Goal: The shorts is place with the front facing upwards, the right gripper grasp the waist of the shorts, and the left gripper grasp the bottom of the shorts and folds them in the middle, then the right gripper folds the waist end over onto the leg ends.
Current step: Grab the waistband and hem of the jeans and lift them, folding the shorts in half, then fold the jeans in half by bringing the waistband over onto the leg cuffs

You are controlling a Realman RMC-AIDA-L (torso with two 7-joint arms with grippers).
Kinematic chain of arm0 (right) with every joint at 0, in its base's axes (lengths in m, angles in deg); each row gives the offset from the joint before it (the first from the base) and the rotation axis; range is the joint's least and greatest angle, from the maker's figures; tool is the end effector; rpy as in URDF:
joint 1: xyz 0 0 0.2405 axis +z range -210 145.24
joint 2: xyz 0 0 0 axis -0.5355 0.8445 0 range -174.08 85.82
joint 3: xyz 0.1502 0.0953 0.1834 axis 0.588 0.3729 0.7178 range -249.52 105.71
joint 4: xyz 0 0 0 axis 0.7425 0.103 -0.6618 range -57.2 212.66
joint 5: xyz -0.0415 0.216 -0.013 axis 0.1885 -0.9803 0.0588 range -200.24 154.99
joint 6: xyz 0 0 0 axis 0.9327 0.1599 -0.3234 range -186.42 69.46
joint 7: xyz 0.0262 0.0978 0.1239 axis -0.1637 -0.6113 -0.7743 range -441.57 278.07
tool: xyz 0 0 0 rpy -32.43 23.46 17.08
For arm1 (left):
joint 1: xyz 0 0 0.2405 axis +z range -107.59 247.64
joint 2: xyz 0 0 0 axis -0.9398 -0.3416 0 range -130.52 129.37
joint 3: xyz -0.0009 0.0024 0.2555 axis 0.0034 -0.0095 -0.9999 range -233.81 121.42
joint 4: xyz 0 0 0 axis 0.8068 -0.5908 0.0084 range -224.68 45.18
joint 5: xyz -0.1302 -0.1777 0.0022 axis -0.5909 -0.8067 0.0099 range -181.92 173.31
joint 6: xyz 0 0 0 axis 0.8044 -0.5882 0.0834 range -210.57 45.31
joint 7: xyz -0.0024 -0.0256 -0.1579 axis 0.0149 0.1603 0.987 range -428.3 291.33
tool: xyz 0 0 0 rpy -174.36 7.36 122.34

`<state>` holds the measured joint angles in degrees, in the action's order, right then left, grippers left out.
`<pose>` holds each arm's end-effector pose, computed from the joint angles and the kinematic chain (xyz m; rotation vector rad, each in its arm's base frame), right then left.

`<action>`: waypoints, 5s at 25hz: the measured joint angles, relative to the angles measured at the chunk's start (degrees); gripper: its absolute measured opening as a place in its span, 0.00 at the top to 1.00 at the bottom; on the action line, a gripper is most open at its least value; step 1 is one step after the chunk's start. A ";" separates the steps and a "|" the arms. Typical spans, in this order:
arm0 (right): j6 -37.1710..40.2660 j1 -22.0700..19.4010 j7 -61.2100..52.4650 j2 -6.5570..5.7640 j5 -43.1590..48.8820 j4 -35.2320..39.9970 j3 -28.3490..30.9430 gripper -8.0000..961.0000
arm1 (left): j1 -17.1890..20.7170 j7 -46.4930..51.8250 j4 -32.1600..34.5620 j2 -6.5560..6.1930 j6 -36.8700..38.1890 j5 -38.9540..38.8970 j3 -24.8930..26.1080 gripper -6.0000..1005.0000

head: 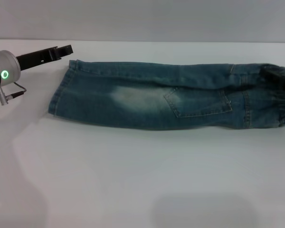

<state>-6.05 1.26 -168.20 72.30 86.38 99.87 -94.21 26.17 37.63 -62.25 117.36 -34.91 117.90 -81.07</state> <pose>0.3541 0.4061 0.0156 -1.8820 1.2057 0.6396 -0.2909 0.4612 0.0102 -1.9458 -1.2648 -0.5880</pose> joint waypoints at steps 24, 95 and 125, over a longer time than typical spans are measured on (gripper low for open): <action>15.49 -6.89 -18.90 -4.89 6.52 10.54 -3.72 0.40 | 0.56 -4.65 -0.79 -0.05 4.66 -3.61 0.00 0.33; 17.00 10.30 -39.67 -2.82 46.65 18.03 -16.51 0.42 | 2.67 -37.04 -11.07 0.35 23.93 -27.47 0.53 0.35; 42.25 1.77 -38.43 -2.34 23.31 45.96 -13.95 0.92 | -4.75 -47.05 -21.71 0.77 13.26 -27.46 0.17 0.35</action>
<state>36.20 3.03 -206.62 69.96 109.69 145.83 -108.15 21.41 -9.43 -83.95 118.13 -21.65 90.44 -80.90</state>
